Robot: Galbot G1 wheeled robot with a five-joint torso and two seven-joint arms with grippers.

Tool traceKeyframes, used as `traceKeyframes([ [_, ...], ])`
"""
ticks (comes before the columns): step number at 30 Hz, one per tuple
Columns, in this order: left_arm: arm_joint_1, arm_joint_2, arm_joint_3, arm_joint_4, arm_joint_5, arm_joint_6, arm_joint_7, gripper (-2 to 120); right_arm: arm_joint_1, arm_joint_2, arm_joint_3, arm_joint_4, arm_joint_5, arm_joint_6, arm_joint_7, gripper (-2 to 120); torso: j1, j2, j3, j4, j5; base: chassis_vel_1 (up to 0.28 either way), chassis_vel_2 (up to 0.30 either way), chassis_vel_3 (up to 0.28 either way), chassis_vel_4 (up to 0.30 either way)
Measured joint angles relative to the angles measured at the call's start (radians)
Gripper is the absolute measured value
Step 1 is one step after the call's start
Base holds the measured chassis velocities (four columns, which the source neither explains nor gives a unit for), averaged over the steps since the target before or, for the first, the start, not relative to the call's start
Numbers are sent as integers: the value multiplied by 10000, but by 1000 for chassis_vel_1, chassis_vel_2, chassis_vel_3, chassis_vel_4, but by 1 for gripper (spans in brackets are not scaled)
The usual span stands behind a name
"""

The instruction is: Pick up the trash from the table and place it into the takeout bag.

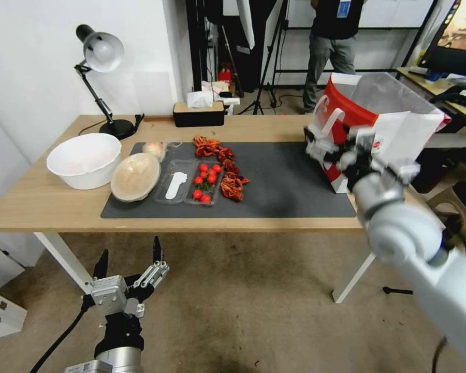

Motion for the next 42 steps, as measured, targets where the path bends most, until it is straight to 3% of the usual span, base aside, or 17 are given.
traceKeyframes([
  [3, -94, -2, -15, 22, -92, 27, 10, 100, -1590, 610, 200, -47, -989, 1226, -248, 100, 0, 1, -1, -1, 0, 0, 0, 0, 0],
  [10, -356, 350, -215, 79, -444, 290, -93, 100, -2884, 1093, 229, -517, -1879, 2084, -627, 100, 0, 1, -1, 1, -3, 0, 0, 0, 0],
  [16, -545, 804, -489, -1, -819, 480, -199, 100, -3270, 1236, 198, -734, -2146, 2290, -874, 100, 0, 0, -1, 1, -3, 0, 0, 0, 0],
  [20, -944, 1494, -1304, -104, -1739, 809, -423, 100, -2952, 1134, -344, -835, -2177, 2205, -918, 100, 0, 0, 0, 1, -5, 0, 0, 0, 0],
  [25, -1084, 2135, -1738, -214, -2554, 1092, -585, 100, -2560, 1013, -637, -886, -2043, 2049, -924, 100, 3, 0, 1, 5, -3, 0, 0, 0, 0],
  [28, -1511, 2793, -2213, -129, -3608, 1492, -735, 100, -2331, 890, -795, -889, -1926, 1927, -932, 100, 3, 0, 1, 5, -2, 0, 0, 0, 0],
  [32, -2401, 3716, -2677, 553, -5257, 1691, -935, 100, -2404, 813, -764, -749, -1882, 1851, -931, 100, 3, -1, 2, -2, -6, 0, 0, 0, 0],
  [38, -3096, 4749, -2860, 1282, -6847, 1717, -1040, 100, -2496, 808, -726, -592, -1881, 1782, -933, 100, 2, -1, 1, 2, -6, 0, 0, 0, 0],
  [41, -3981, 5804, -2948, 2042, -8573, 1894, -1212, 100, -2527, 817, -724, -509, -1887, 1708, -919, 100, 3, -1, 2, 1, -4, 0, 0, 0, 0],
  [42, -3981, 5804, -2948, 2042, -8573, 1894, -1212, 100, -2527, 817, -724, -509, -1887, 1708, -919, 100, 3, -1, 2, 1, -4, 0, 0, 0, 0],
])
